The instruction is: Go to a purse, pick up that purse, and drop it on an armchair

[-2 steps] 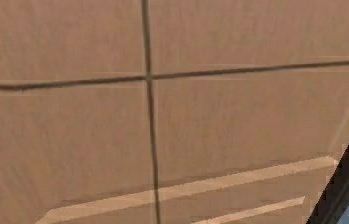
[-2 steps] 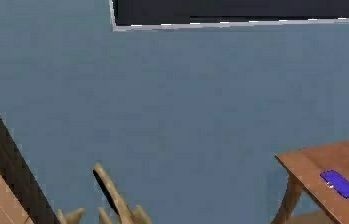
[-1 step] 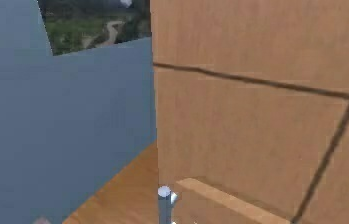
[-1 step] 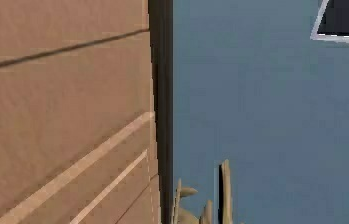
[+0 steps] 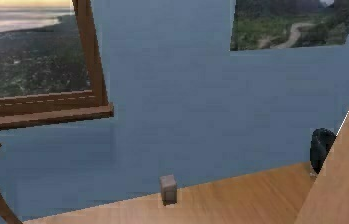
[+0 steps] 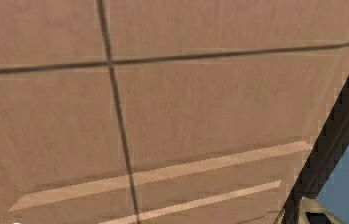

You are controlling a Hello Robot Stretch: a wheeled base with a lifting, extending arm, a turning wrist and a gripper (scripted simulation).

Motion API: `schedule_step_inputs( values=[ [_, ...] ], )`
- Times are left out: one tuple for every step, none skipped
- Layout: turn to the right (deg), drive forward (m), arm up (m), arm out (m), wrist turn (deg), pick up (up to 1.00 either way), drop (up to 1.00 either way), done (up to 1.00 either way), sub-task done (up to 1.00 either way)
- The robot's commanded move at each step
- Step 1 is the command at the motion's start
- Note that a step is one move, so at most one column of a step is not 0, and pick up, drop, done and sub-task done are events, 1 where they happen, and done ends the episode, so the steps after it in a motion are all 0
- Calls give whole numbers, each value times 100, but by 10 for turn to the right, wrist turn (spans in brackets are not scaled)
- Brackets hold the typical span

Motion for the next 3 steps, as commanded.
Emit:
schedule_step_inputs(
  values=[
    [-120, 0, 0, 0, 0, 0, 0, 0, 0],
    [-30, 0, 0, 0, 0, 0, 0, 0, 0],
    [0, 15, 0, 0, 0, 0, 0, 0, 0]
  ],
)
